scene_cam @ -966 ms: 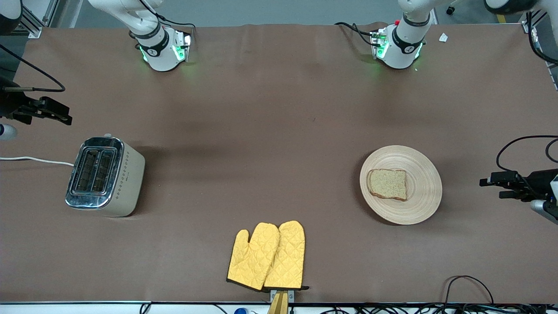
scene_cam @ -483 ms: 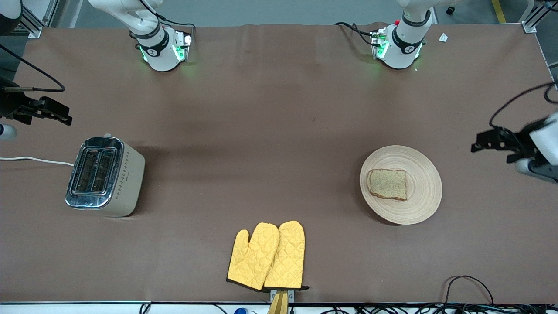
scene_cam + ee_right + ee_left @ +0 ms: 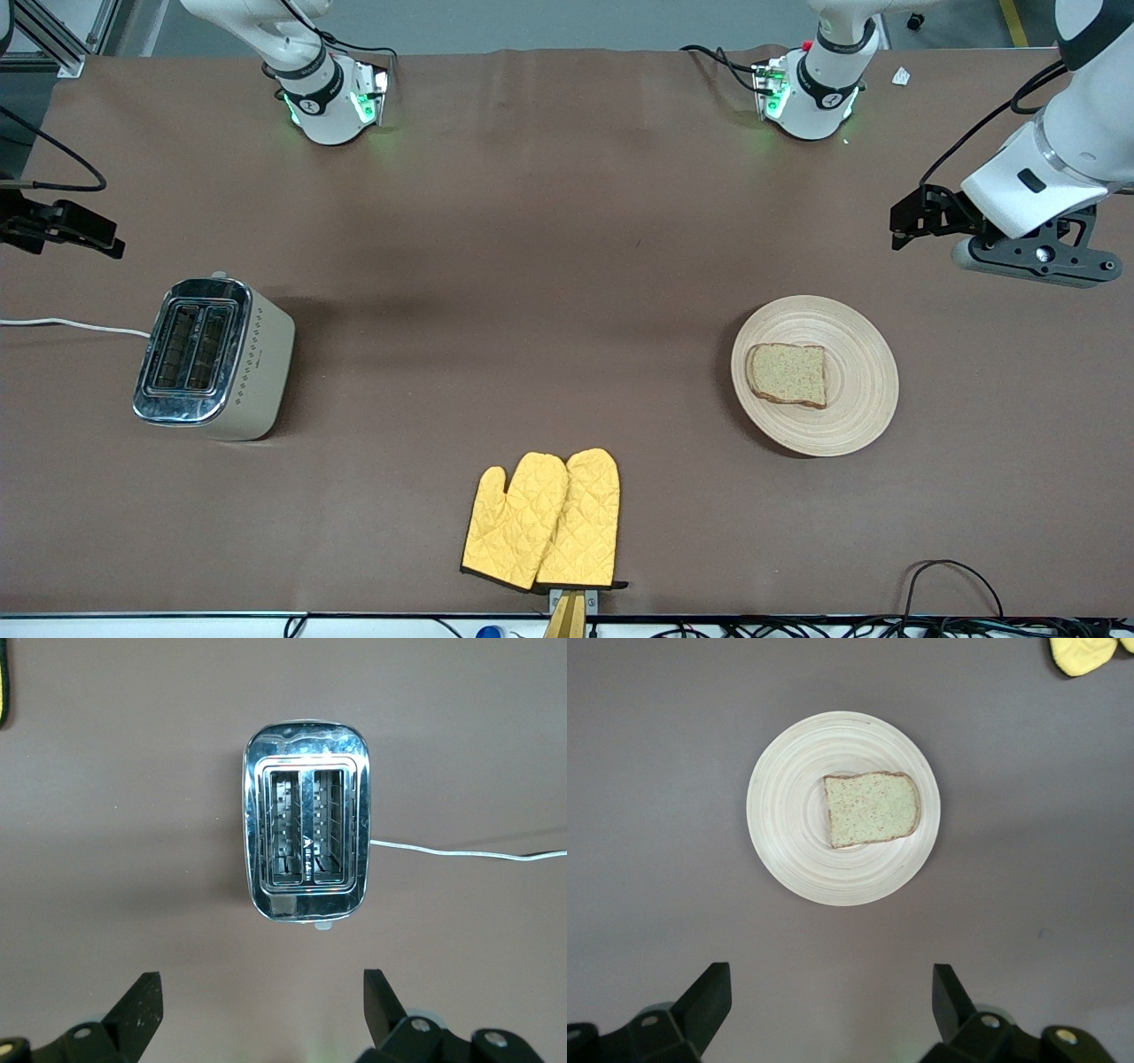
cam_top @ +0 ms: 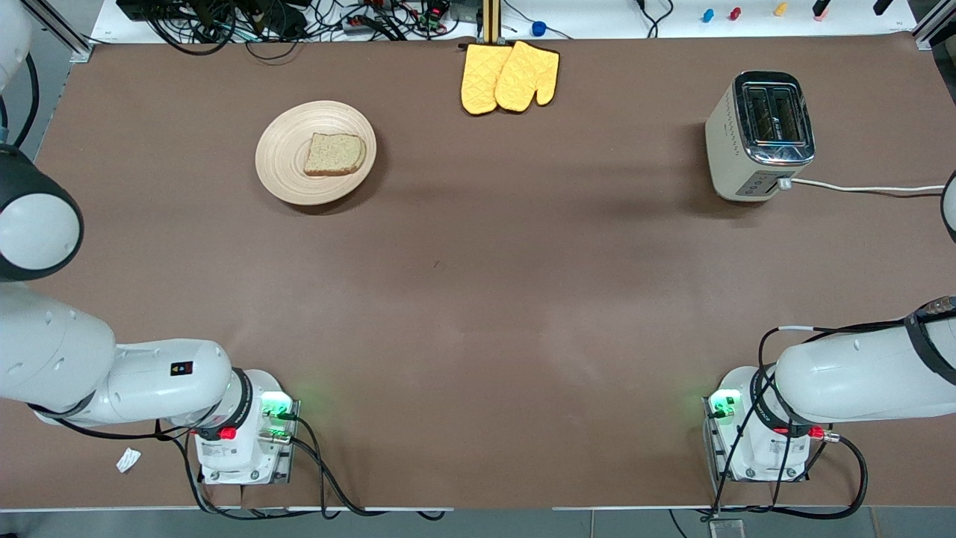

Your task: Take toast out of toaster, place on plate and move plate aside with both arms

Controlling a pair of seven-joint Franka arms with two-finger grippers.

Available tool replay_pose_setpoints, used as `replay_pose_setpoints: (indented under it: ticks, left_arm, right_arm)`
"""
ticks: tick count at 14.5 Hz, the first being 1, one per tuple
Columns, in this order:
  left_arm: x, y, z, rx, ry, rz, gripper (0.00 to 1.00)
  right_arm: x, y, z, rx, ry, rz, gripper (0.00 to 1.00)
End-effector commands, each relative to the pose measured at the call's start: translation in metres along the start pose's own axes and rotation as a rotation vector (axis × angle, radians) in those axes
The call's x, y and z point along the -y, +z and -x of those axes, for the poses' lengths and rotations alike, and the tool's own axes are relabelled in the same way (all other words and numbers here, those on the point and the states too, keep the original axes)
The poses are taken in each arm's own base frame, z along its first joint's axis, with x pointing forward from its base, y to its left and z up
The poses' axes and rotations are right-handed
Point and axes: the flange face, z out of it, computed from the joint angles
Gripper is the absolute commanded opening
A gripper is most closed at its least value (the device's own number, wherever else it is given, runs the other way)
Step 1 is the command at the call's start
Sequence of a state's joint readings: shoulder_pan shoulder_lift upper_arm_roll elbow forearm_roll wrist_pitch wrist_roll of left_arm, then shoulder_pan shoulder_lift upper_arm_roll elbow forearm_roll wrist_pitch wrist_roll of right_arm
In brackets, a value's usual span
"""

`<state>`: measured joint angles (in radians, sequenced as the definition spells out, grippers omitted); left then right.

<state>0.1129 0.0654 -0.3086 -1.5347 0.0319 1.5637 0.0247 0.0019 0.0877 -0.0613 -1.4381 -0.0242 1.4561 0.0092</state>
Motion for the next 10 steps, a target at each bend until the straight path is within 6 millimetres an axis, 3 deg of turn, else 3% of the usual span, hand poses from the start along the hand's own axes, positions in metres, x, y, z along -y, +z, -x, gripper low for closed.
replay_pose_setpoints:
  ticks: [1,10]
  left_arm:
    - [0.025,0.004,0.011,-0.036,0.036,-0.025,1.0]
    - [0.032,-0.025,0.002,-0.08,-0.03,-0.019,1.0]
  right_arm:
    - [-0.005,-0.001,0.004,-0.005,0.003,-0.019,1.0]
    - [-0.001,0.0,0.004,-0.002,0.0,-0.018,1.0]
